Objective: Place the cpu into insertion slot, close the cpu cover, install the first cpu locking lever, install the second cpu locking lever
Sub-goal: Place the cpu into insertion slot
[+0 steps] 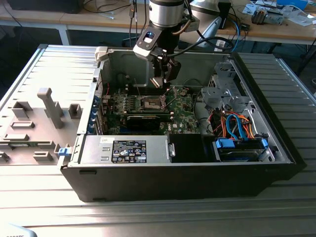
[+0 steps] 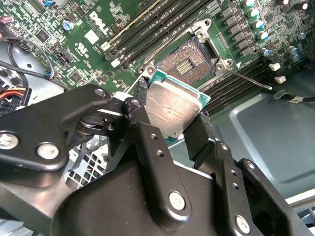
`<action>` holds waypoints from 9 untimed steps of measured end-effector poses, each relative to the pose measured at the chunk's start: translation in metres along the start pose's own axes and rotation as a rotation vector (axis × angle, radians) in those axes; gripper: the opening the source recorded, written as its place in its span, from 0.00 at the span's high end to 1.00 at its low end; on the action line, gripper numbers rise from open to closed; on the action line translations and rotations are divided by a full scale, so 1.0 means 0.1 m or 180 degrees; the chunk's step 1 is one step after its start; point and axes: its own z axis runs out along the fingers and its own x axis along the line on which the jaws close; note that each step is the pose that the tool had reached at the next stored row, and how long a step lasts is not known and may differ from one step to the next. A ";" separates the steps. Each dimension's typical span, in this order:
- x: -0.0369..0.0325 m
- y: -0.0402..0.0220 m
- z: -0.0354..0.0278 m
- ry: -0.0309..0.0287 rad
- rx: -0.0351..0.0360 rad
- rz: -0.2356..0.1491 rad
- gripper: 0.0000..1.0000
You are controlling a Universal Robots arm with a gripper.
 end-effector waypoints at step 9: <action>0.000 0.000 0.000 -0.0001 0.0000 0.0032 0.45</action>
